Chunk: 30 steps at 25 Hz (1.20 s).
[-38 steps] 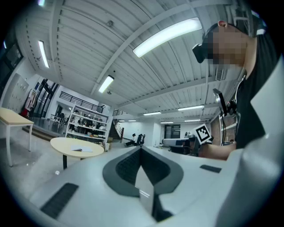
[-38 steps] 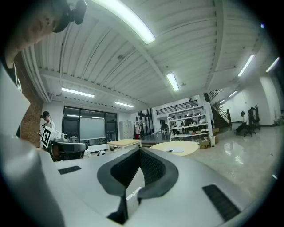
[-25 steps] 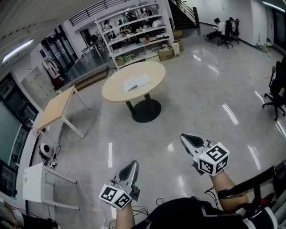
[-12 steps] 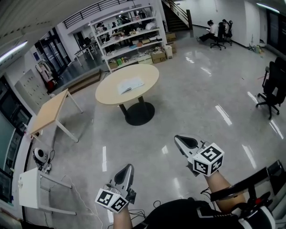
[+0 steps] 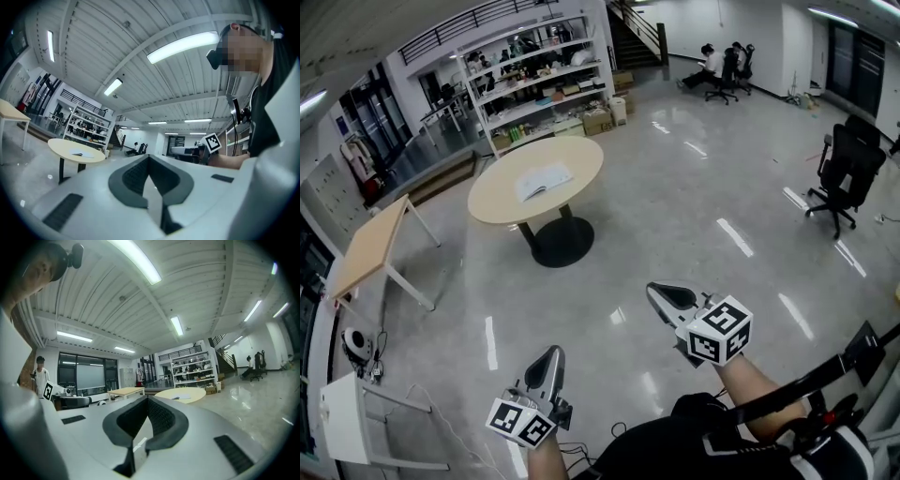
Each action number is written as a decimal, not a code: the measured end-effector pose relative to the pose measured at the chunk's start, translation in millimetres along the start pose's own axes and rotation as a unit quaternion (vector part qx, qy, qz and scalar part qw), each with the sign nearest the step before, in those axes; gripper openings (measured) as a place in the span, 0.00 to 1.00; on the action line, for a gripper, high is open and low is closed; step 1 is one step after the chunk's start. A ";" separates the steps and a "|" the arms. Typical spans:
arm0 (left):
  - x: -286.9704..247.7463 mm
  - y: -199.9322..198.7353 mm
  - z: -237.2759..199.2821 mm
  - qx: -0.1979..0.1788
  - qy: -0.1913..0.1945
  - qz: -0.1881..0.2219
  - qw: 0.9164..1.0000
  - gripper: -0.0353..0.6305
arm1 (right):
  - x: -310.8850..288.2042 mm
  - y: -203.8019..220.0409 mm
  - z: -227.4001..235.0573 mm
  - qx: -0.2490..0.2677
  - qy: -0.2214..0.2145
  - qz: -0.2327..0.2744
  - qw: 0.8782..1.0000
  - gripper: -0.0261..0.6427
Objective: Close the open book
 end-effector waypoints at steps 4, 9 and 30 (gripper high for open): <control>-6.9 0.3 -16.4 0.002 0.014 -0.003 1.000 0.05 | -20.1 4.6 -1.6 -0.010 -0.006 -0.009 1.000 0.04; -46.2 8.4 -39.5 0.005 0.010 -0.011 1.000 0.05 | -53.8 2.9 31.6 -0.020 -0.010 -0.008 1.000 0.04; -296.2 3.4 -206.3 -0.020 -0.033 -0.043 0.998 0.05 | -276.8 -70.2 242.3 0.019 -0.054 -0.006 0.998 0.04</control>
Point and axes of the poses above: the fingertips, and each gripper's own axes: x backward along the fingers, z to its right, y out of its underside, the point moved 2 cm from there along x, backward along the fingers, and after that the axes turned 7 degrees about -x, right-handed, at the moved point
